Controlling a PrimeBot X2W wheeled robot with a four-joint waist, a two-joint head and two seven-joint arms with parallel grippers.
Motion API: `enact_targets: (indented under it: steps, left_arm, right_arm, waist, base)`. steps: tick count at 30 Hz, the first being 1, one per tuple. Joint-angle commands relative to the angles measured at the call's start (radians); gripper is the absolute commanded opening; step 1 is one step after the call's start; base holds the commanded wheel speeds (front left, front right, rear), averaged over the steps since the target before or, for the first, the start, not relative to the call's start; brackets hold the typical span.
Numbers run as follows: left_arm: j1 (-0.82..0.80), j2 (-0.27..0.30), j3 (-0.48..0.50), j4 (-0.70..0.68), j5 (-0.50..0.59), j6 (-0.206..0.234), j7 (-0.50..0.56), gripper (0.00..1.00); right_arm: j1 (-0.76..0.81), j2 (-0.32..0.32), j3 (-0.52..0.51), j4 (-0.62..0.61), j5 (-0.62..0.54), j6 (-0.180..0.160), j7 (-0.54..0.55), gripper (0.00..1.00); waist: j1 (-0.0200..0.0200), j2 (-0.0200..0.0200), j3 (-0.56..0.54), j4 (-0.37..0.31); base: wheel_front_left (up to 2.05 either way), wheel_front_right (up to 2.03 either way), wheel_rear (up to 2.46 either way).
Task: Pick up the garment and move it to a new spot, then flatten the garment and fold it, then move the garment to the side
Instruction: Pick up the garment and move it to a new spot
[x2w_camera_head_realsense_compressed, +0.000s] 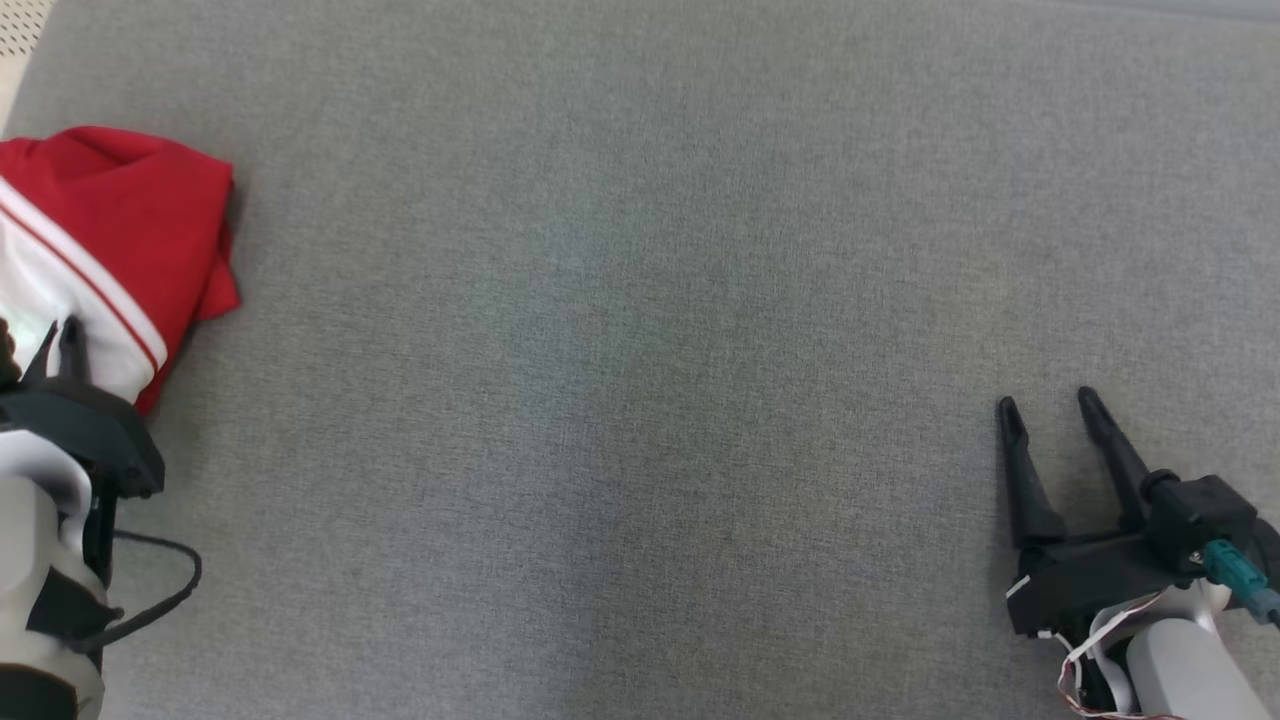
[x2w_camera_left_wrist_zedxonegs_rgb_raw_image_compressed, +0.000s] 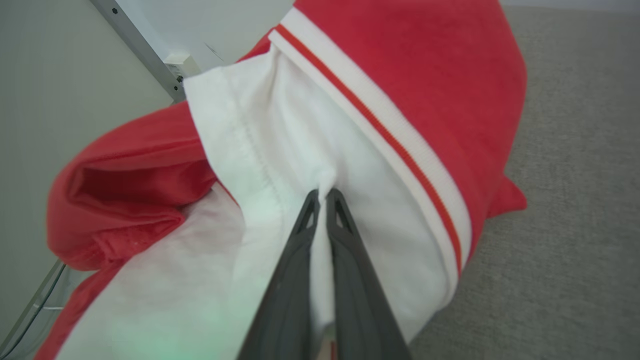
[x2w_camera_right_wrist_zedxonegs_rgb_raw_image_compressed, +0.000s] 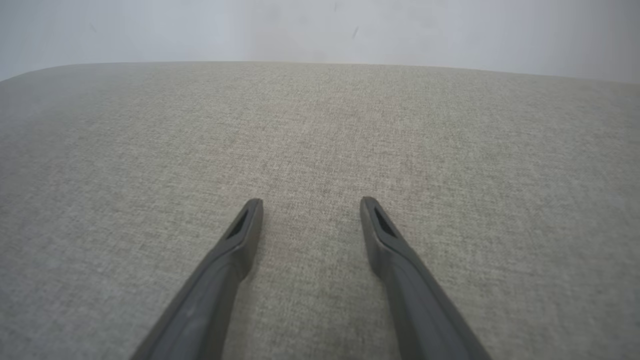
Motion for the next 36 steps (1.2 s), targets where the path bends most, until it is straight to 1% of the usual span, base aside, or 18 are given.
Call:
enact_targets:
  steps: [1,5,11,17,21,24,28,31,32,33,34,36]
  left_arm:
    - [-0.018,0.0,-0.009,0.0,0.004,-0.005,-0.011,0.0]
    - [-0.04,-0.001,-0.045,-0.028,0.024,-0.028,-0.043,0.0]
    - [-0.084,-0.02,-0.104,-0.127,0.047,-0.062,-0.076,0.0]
    - [-0.098,-0.088,-0.149,-0.242,0.012,-0.095,-0.085,0.0]
    - [-0.063,-0.151,-0.192,-0.297,-0.022,-0.106,-0.087,0.0]
    - [-0.032,-0.193,-0.232,-0.313,-0.044,-0.111,-0.087,0.0]
    - [0.02,-0.239,-0.299,-0.321,-0.115,-0.113,-0.088,0.0]
    - [0.061,-0.25,-0.376,-0.334,-0.194,-0.114,-0.088,0.0]
    - [0.061,-0.25,-0.376,-0.334,-0.194,-0.114,-0.088,0.0]
    - [0.092,-0.253,-0.467,-0.362,-0.278,-0.114,-0.088,0.0]
    - [0.092,-0.253,-0.467,-0.362,-0.278,-0.114,-0.088,0.0]
    - [0.125,-0.254,-0.563,-0.393,-0.351,-0.114,-0.088,0.0]
  right_arm:
    - [0.016,0.012,0.004,0.012,0.007,0.0,0.001,1.0]
    - [0.025,0.027,0.002,0.017,0.009,0.0,0.001,1.0]
    - [0.038,0.059,0.0,0.03,0.013,0.0,0.001,1.0]
    - [0.05,0.098,0.006,0.043,0.016,0.0,0.001,1.0]
    - [0.053,0.116,0.0,0.046,0.017,0.0,0.001,1.0]
    - [0.051,0.123,-0.003,0.053,0.021,0.0,0.001,1.0]
    - [0.058,0.132,-0.007,0.06,0.024,0.0,0.001,1.0]
    - [0.059,0.136,-0.004,0.067,0.024,0.0,0.001,1.0]
    - [0.059,0.136,-0.004,0.067,0.024,0.0,0.001,1.0]
    - [0.065,0.141,-0.004,0.071,0.022,0.0,0.001,1.0]
    - [0.065,0.141,-0.004,0.071,0.022,0.0,0.001,1.0]
    - [0.076,0.143,-0.011,0.073,0.019,0.0,0.001,1.0]
  waist:
    - [0.0,-0.0001,-0.019,0.006]
    - [0.0,-0.0001,-0.055,0.009]
    - [0.0,-0.0001,-0.116,0.009]
    - [0.0,-0.0001,-0.174,-0.023]
    - [0.0,-0.0001,-0.194,-0.058]
    - [0.0,-0.0001,-0.203,-0.093]
    - [0.0,-0.0001,-0.21,-0.142]
    - [0.0,-0.0001,-0.216,-0.183]
    - [0.0,-0.0001,-0.216,-0.183]
    - [0.0,-0.0001,-0.222,-0.211]
    - [0.0,-0.0001,-0.222,-0.211]
    - [0.0,-0.0001,-0.233,-0.234]
  base:
    - [0.0,0.0,0.0]
    - [0.0,0.0,0.0]
    - [0.0,0.0,0.0]
    - [0.0,0.0,0.0]
    - [0.0,0.0,0.0]
    - [0.0,0.0,0.0]
    - [0.0,0.0,0.0]
    - [0.0,0.0,0.0]
    - [0.0,0.0,0.0]
    - [0.0,0.0,0.0]
    - [0.0,0.0,0.0]
    - [0.0,0.0,0.0]
